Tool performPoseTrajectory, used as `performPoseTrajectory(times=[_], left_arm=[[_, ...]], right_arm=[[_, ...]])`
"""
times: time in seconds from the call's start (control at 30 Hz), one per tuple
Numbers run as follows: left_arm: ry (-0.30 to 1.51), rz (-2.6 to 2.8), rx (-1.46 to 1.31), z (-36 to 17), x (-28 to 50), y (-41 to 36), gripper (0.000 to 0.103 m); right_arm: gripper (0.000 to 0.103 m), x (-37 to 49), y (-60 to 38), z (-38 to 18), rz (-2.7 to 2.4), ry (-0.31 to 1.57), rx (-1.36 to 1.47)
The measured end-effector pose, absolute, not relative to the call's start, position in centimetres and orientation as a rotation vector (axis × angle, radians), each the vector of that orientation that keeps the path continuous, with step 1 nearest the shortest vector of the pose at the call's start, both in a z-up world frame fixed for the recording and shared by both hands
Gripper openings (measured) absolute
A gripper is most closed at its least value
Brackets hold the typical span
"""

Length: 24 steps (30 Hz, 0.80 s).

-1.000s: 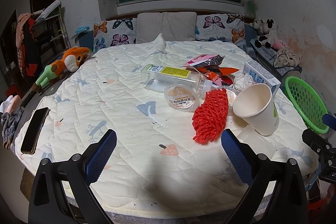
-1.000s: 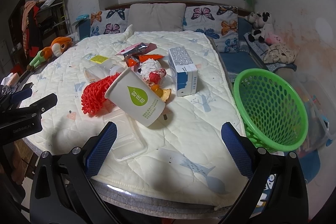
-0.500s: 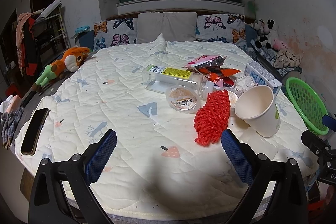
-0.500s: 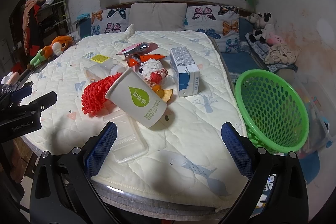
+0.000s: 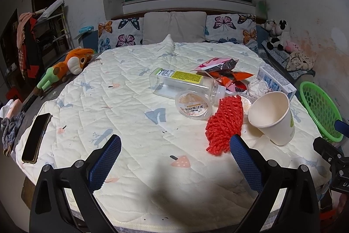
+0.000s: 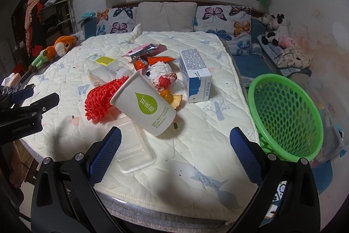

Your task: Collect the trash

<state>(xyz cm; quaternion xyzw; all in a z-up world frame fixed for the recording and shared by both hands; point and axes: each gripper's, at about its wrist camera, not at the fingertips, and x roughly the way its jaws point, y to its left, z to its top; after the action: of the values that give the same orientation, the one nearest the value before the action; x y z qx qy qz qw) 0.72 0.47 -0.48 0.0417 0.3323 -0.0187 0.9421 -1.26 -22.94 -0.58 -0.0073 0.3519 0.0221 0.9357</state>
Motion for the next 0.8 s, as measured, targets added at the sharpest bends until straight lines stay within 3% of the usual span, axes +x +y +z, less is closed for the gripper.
performPoseTrajectory(times=[0.8], left_arm=[[0.701, -0.045, 0.087, -0.5, 2.7, 0.7, 0.097]], right_arm=[[0.099, 0.7, -22.6, -0.9, 0.097, 0.735, -0.024]])
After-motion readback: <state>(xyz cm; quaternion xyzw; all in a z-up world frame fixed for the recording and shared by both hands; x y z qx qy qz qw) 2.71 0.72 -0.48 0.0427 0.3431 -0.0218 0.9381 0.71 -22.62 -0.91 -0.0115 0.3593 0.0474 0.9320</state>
